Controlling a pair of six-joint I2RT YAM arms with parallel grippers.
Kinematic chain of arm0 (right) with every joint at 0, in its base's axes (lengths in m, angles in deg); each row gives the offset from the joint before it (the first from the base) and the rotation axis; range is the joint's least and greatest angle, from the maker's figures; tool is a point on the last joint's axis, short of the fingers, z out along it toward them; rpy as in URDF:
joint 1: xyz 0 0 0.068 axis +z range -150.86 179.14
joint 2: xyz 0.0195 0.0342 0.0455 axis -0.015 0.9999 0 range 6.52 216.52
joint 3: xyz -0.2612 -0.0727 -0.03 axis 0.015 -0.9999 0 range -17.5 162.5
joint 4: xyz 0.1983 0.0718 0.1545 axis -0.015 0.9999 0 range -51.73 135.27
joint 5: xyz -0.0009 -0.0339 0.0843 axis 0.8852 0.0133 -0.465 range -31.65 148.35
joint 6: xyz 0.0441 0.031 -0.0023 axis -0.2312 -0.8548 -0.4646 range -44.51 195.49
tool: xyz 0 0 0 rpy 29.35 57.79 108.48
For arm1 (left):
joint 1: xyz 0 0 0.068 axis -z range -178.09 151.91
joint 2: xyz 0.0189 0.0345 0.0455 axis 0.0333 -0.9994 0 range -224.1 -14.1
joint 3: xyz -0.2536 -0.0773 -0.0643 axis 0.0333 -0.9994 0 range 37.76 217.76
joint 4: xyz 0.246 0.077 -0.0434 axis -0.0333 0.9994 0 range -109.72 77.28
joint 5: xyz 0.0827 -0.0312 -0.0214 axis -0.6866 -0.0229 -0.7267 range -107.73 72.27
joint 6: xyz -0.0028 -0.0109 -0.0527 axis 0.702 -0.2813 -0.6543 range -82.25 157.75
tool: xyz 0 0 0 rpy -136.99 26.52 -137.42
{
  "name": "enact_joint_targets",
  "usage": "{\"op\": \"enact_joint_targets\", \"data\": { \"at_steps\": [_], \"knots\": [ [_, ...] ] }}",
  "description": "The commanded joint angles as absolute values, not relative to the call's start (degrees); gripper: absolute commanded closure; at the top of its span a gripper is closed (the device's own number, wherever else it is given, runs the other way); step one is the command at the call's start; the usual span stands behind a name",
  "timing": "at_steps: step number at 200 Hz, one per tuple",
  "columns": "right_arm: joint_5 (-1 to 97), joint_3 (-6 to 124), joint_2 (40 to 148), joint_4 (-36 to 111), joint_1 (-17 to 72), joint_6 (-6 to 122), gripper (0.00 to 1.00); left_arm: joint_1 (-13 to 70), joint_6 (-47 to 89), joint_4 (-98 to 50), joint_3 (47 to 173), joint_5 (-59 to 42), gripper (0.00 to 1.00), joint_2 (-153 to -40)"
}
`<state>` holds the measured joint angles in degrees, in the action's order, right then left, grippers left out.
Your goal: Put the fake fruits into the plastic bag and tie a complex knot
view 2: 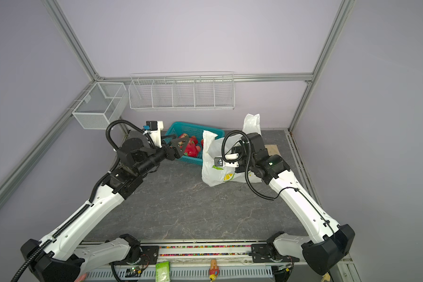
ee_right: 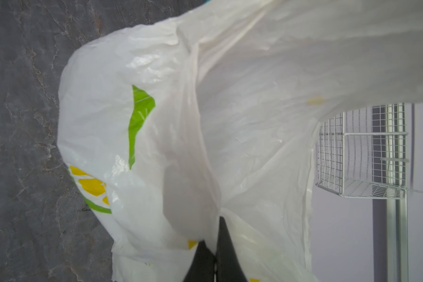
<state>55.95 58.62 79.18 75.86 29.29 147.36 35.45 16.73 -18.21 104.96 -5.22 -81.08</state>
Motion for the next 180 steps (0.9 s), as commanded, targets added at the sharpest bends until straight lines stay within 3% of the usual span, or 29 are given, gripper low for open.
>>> {"op": "enact_joint_targets", "data": {
  "at_steps": [1,34,66,108,135,180],
  "knots": [
    [52.1,57.1,79.7,73.7,29.6,148.4,0.94,36.3,16.7,-19.1,109.9,3.4,0.14,-85.1],
    [51.8,57.0,79.4,73.5,29.6,148.6,0.94,38.6,20.0,-17.9,115.6,9.0,0.14,-89.0],
    [50.9,56.8,78.2,73.3,29.0,148.7,0.94,40.7,24.4,-19.0,113.9,12.0,0.13,-86.2],
    [49.4,57.3,77.3,73.8,28.7,148.5,0.94,40.6,35.5,-12.6,113.1,5.7,0.13,-80.4],
    [49.7,57.5,77.6,74.1,28.8,148.5,0.94,40.6,44.1,-11.0,112.8,16.5,0.11,-78.6],
    [50.0,58.1,77.7,75.2,28.7,148.4,0.94,40.7,54.7,5.4,122.8,22.4,0.11,-86.6]
  ]
}}
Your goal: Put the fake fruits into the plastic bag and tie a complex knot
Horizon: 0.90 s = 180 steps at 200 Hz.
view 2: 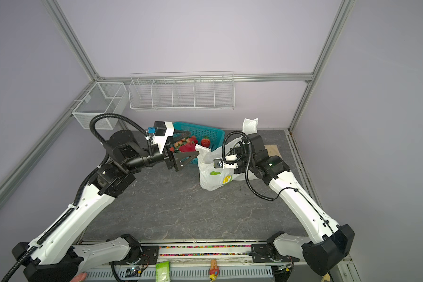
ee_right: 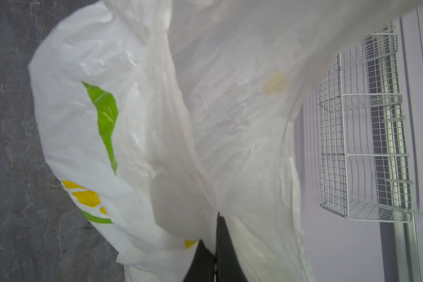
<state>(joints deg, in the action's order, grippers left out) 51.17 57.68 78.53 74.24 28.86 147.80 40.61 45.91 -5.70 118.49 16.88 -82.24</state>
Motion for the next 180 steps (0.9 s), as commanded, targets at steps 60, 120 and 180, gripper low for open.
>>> {"op": "enact_joint_targets", "data": {
  "at_steps": [60,120,180],
  "knots": [
    [51.6,58.3,74.4,76.9,26.4,148.5,0.94,42.0,45.5,-1.2,126.0,23.3,0.82,-92.8],
    [49.1,57.4,69.9,72.5,21.2,148.9,0.94,42.7,6.2,-26.3,105.0,-1.7,1.00,-85.1],
    [46.6,63.6,81.9,74.6,22.7,151.6,0.94,53.4,-3.2,-35.9,82.9,-10.8,1.00,-78.7]
  ]
}}
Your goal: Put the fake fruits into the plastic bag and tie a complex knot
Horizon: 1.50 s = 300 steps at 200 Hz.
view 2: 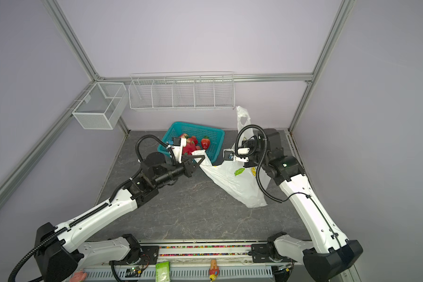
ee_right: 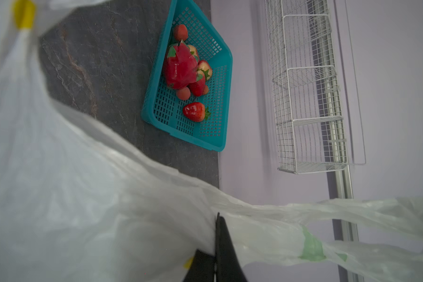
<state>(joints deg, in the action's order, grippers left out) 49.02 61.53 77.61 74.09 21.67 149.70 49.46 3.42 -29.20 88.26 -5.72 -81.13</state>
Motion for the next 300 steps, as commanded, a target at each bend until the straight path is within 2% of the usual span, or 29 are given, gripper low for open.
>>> {"op": "enact_joint_targets", "data": {
  "at_steps": [1,27,45,78,122,167,189,208,223,271,291,300],
  "knots": [
    [46.5,63.6,82.1,74.6,22.6,151.6,0.94,53.6,-3.1,-36.0,82.5,-10.8,1.00,-78.7],
    [45.5,62.2,86.6,74.1,23.3,150.1,0.90,59.5,-1.8,-44.3,74.4,-15.0,1.00,-80.3],
    [45.9,60.0,89.2,73.2,23.9,146.4,0.80,62.0,-2.3,-51.6,71.0,-19.1,1.00,-84.4],
    [49.9,56.5,91.3,73.1,24.3,136.1,0.53,64.4,-3.8,-60.9,69.5,-23.2,1.00,-91.8],
    [61.2,57.6,89.5,75.6,25.3,110.2,0.30,66.1,-4.3,-63.1,68.8,-27.1,1.00,-95.9],
    [71.3,58.2,83.8,81.0,26.4,85.7,0.24,66.2,-3.9,-62.2,68.6,-27.6,1.00,-96.3],
    [70.1,59.1,82.7,84.8,26.8,76.2,0.22,66.2,-3.7,-61.7,68.8,-27.3,1.00,-96.0],
    [64.7,58.0,82.9,83.7,28.7,70.0,0.19,66.3,-3.7,-61.5,68.9,-27.3,1.00,-95.8],
    [63.3,57.9,84.3,83.3,31.1,67.7,0.16,66.3,-3.6,-61.4,69.0,-27.1,1.00,-95.8],
    [69.9,59.2,92.2,84.8,34.9,67.1,0.10,66.4,-3.7,-60.9,69.0,-26.8,1.00,-95.5],
    [72.2,59.9,96.3,85.8,35.3,67.5,0.12,66.6,-3.6,-60.6,68.9,-26.8,1.00,-95.4],
    [73.5,60.5,97.9,86.1,35.7,67.8,0.18,66.7,-3.6,-60.4,68.9,-26.8,1.00,-95.3]
  ]
}}
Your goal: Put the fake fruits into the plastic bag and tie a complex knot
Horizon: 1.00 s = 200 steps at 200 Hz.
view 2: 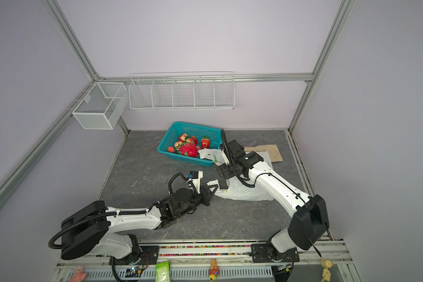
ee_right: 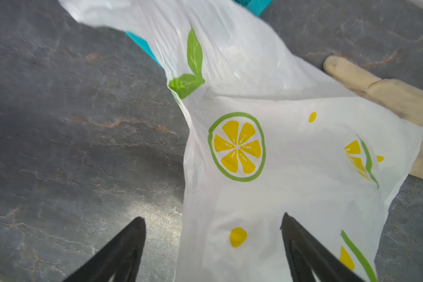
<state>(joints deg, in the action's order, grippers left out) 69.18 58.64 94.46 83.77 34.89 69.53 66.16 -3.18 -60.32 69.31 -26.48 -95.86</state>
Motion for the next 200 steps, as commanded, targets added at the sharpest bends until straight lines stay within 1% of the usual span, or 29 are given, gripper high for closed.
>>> {"op": "enact_joint_targets", "data": {
  "at_steps": [1,6,14,20,30,31,40,46,55,66,82,87,103,113,128,150,179,200],
  "knots": [
    [73.7,60.6,98.0,86.1,35.7,67.8,0.18,66.7,-3.5,-60.4,68.9,-26.8,1.00,-95.3],
    [74.4,60.9,98.8,86.5,35.8,68.1,0.27,66.8,-3.4,-60.3,68.9,-26.8,1.00,-95.5],
    [75.9,61.5,99.4,87.1,35.8,68.6,0.46,66.8,-2.9,-60.2,69.0,-26.6,1.00,-95.7],
    [77.1,61.9,99.3,87.5,35.9,69.1,0.58,66.9,-2.3,-60.2,69.1,-26.4,1.00,-96.0],
    [78.8,61.8,97.9,87.8,35.7,70.5,0.72,67.3,-0.1,-60.4,69.3,-25.5,1.00,-96.3],
    [78.9,61.8,97.7,87.8,35.7,70.6,0.73,67.2,0.3,-60.5,69.3,-25.3,0.99,-96.4],
    [79.2,61.2,95.5,87.8,35.1,71.8,0.79,67.3,2.8,-60.5,69.4,-23.3,0.82,-96.3],
    [78.6,60.6,93.6,87.8,34.3,72.5,0.82,67.4,4.3,-60.4,69.2,-22.2,0.69,-95.9],
    [76.6,59.4,90.5,87.6,32.4,73.4,0.84,67.4,6.8,-60.4,68.4,-20.9,0.55,-94.4],
    [71.6,57.3,86.4,86.4,29.0,74.2,0.86,67.4,9.6,-60.8,66.7,-19.8,0.41,-91.3],
    [61.3,53.8,80.6,82.9,23.3,74.0,0.89,67.3,13.4,-59.0,64.5,-18.0,0.06,-84.6],
    [58.6,52.6,79.1,81.7,21.6,73.8,0.89,67.3,14.4,-57.3,64.3,-17.4,0.00,-82.3],
    [52.1,50.4,75.2,78.3,18.1,73.3,0.93,66.8,14.5,-49.1,65.4,-17.5,0.01,-75.1],
    [49.0,49.6,73.7,76.5,16.5,72.0,0.94,65.6,13.7,-45.1,66.4,-17.8,0.01,-72.4],
    [45.5,48.5,72.2,73.5,14.7,67.9,0.94,62.4,7.4,-43.7,67.0,-18.7,0.00,-70.7],
    [41.2,46.5,71.1,68.5,13.4,58.0,0.94,61.1,-4.8,-42.6,68.9,-22.9,0.05,-73.1],
    [40.7,41.0,68.1,58.9,13.4,44.8,0.94,61.1,-12.0,-46.3,72.0,-23.4,0.05,-80.3],
    [41.5,39.1,67.0,55.4,13.6,41.0,0.94,61.1,-14.1,-46.3,75.9,-23.9,0.05,-85.6]
  ]
}}
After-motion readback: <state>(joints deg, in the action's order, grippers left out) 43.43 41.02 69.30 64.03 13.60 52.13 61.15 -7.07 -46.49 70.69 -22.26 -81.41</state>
